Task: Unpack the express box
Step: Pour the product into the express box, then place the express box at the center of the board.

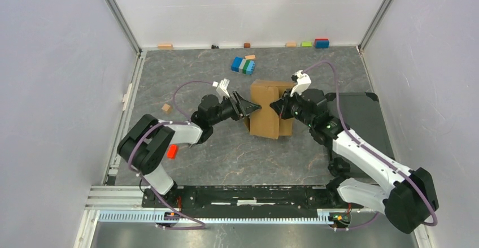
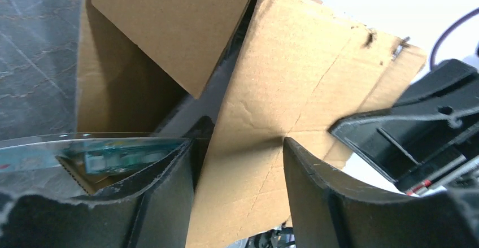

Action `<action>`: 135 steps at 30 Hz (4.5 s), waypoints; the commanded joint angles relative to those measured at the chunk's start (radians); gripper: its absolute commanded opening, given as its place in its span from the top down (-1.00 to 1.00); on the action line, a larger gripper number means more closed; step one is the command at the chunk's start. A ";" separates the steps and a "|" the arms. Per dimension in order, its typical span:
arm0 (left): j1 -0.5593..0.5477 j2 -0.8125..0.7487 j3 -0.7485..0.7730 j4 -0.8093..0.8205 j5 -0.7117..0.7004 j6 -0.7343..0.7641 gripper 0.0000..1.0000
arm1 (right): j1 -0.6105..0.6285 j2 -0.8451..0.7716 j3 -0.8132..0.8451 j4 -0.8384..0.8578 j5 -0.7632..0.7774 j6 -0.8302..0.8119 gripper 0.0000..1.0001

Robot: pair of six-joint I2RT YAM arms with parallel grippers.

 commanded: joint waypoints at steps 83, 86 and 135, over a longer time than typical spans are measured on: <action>-0.033 0.250 0.059 0.622 0.283 -0.638 0.11 | -0.508 -0.045 -0.037 0.073 -0.441 0.289 -0.74; -0.034 0.219 0.098 0.605 0.293 -0.641 0.08 | -0.507 -0.060 0.009 0.024 -0.402 0.259 -0.74; 0.142 0.266 1.259 -1.849 -0.619 0.833 0.95 | -0.308 0.018 0.278 -0.349 -0.065 -0.122 -0.96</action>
